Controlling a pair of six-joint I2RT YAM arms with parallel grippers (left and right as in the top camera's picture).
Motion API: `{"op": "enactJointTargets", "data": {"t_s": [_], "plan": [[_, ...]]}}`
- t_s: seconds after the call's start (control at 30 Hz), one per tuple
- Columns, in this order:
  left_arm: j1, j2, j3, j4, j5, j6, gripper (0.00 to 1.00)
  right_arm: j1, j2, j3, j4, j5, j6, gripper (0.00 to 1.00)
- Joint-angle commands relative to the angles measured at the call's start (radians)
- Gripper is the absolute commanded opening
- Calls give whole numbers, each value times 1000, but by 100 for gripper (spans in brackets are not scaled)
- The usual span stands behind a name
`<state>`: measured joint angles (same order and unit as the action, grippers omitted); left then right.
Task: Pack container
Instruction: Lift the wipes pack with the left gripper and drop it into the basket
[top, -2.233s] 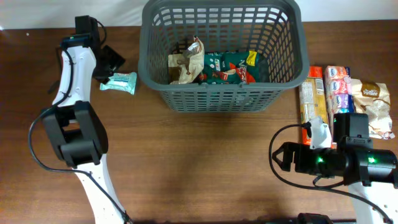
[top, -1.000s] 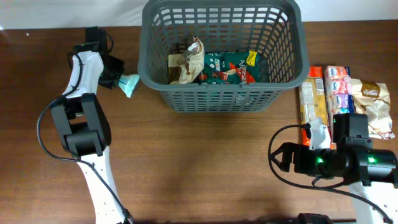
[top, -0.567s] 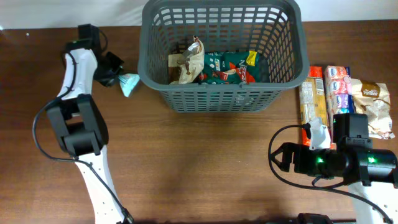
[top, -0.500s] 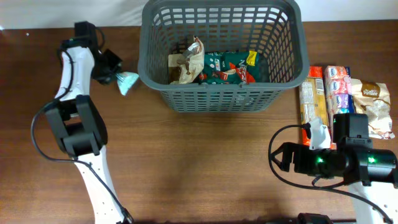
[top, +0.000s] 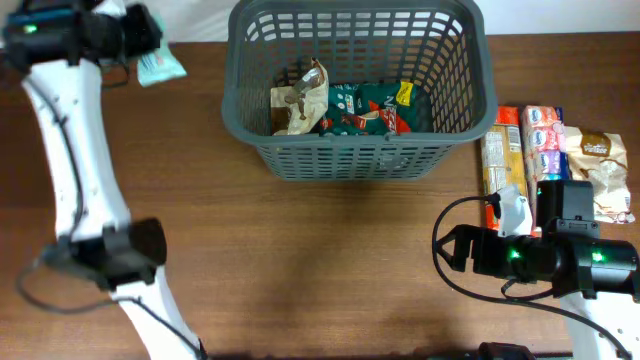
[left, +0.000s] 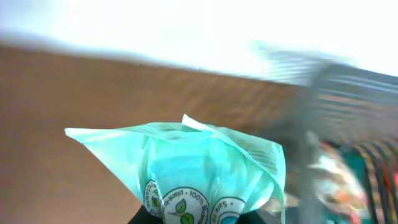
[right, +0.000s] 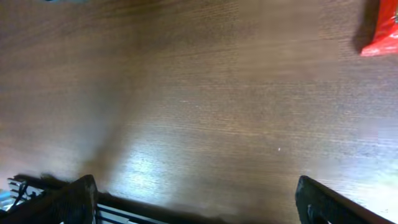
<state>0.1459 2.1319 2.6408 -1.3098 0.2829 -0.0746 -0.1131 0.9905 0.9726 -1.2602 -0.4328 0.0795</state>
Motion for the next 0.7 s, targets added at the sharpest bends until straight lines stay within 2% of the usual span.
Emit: {"op": "enactJointTargets", "data": {"t_s": [0.0,0.1,0.27,0.5,0.67], "plan": [[-102,-143,35,-8,37,289,2,8,-1,17,11,-13,8,99],[-196,-207,35,0,31,434,2,8,-1,17,16,-13,8,99],[-353,-222,33,51,27,560,2,8,-1,17,18,-13,8,99],[-518,-111,24,137,-17,701,2,8,-1,17,17,-13,8,99],[-577,15,24,219,-18,704,2,8,-1,17,2,-13,8,99]]}}
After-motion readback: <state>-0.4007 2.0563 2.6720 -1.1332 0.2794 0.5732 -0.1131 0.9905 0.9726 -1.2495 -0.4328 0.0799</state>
